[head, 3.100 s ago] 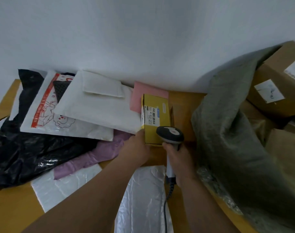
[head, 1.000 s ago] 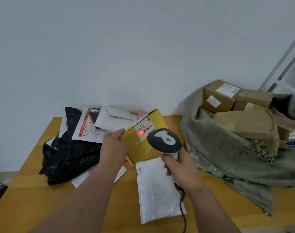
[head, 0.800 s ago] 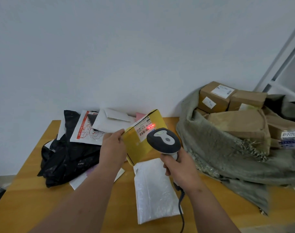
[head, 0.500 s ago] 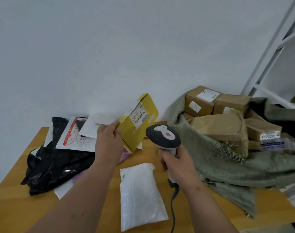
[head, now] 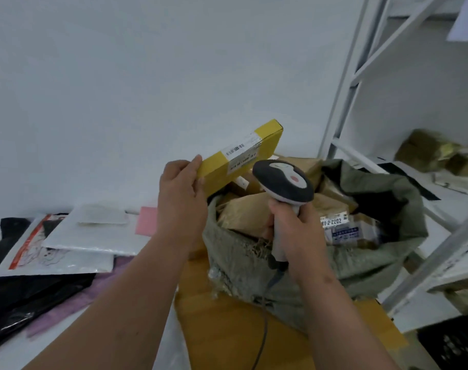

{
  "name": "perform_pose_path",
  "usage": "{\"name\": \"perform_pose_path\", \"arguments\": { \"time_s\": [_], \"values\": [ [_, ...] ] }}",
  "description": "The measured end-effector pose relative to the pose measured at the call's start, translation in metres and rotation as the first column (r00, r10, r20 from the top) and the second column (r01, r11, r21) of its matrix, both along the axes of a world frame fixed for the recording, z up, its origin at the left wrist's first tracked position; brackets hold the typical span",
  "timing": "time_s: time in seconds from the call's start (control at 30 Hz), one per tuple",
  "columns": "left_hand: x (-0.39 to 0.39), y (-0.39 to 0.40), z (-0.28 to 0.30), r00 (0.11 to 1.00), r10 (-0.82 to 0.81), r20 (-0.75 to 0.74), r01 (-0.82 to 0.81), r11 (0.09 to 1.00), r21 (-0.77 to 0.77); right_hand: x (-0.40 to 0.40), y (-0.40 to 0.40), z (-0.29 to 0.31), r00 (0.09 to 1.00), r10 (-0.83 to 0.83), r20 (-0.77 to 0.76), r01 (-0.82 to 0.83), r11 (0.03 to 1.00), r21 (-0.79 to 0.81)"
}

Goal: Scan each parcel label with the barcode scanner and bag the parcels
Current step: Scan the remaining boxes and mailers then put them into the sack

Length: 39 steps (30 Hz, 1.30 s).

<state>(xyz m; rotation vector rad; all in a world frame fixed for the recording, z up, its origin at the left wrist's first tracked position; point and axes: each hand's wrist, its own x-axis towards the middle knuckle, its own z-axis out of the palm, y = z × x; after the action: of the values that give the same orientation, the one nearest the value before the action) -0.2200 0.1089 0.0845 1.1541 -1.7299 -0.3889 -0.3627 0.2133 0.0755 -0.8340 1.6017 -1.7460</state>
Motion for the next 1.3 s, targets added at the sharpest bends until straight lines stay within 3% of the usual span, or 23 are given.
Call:
{"name": "perform_pose_path", "arguments": {
  "time_s": [0.23, 0.4, 0.57, 0.8, 1.07, 1.3],
  "values": [
    [-0.052, -0.010, 0.010, 0.973, -0.078, 0.215, 0.095, 0.993, -0.067, -0.052, 0.002, 0.004, 0.998, -0.057, -0.011, 0.056, 0.997, -0.062],
    [-0.078, -0.021, -0.002, 0.947, -0.116, 0.301, 0.107, 0.993, 0.047, -0.074, 0.003, -0.006, 0.997, -0.070, 0.014, 0.070, 0.997, -0.018],
    [-0.092, -0.024, -0.019, 0.927, -0.050, 0.372, -0.028, 0.979, 0.200, -0.082, 0.002, -0.012, 0.997, -0.060, 0.045, 0.059, 0.998, 0.017],
    [-0.082, -0.025, -0.023, 0.939, -0.200, 0.281, 0.091, 0.929, 0.358, -0.069, 0.000, -0.003, 0.999, -0.011, 0.039, 0.011, 1.000, 0.013],
    [-0.029, -0.024, -0.019, 0.971, -0.136, 0.197, 0.064, 0.941, 0.332, -0.019, -0.007, 0.005, 0.999, 0.029, 0.017, -0.028, 1.000, -0.003],
    [0.058, -0.029, -0.044, 0.977, -0.116, 0.176, 0.037, 0.916, 0.398, 0.058, -0.023, -0.002, 0.992, 0.110, -0.067, -0.102, 0.989, 0.104]
  ]
}}
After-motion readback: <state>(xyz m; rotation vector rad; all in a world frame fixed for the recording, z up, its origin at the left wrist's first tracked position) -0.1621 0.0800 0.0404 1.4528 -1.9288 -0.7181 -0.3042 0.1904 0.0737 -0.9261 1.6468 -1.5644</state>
